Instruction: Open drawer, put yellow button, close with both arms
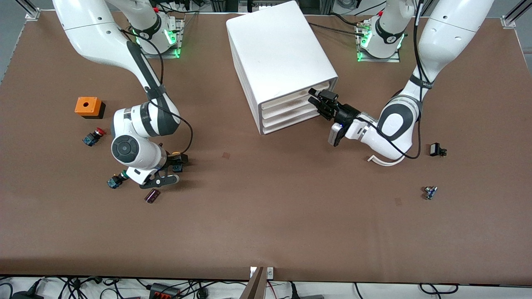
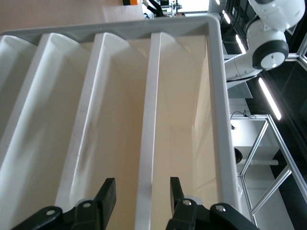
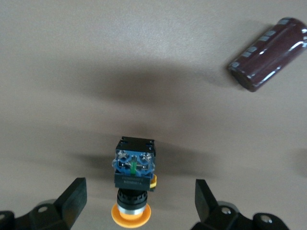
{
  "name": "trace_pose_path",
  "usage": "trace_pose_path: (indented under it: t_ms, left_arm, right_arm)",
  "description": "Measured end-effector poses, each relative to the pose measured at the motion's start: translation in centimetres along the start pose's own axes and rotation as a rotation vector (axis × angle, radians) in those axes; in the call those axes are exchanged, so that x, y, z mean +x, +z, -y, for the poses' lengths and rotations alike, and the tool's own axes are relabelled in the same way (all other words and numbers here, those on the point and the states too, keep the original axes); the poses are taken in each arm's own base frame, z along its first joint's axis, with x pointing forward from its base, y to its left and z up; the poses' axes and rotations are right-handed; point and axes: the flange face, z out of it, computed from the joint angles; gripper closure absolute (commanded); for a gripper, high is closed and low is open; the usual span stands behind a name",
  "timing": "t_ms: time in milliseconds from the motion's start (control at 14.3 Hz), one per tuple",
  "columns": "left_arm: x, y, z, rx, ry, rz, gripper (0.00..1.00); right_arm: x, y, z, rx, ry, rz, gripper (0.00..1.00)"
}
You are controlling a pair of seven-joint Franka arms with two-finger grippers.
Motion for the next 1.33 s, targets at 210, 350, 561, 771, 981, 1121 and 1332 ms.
trace_pose_path:
  t_ms: [210,350,561,771,981,1121,1332]
  left_arm:
    - [-0.3,0.4,0.3,-0.006,0.012,0.003,0.95]
    - [-0.3,0.4,0.0,-0.012,0.022,0.0,0.99]
    - [-0.1,0.2,0.0,-0.008,0.025,-0.003,0.99]
    - [1.1,-1.9,-0.2,0.03,0.051,-0.014,0.99]
    - [2.8,-5.8,-0.1,0.076,0.074,-0.048,0.99]
    - [3.6,-7.5,0.2,0.086,0.083,-0.068,0.99]
    - [4.6,-9.1,0.4,0.097,0.096,-0.084,0.91]
  right_arm:
    - [-0.1,1.3,0.3,-0.002,0.003,0.019,0.0]
    - [-0.2,2.1,0.5,-0.004,0.006,0.031,0.02]
    - [-0.2,2.8,0.6,-0.005,0.006,0.042,0.14]
    - [-0.2,3.0,0.6,-0.005,0.006,0.044,0.51]
    - [-0.2,3.0,0.6,-0.005,0.007,0.044,0.87]
    - [-0.2,2.9,0.6,-0.005,0.008,0.042,0.95]
    - [1.0,0.9,0.7,-0.002,0.007,-0.005,0.98]
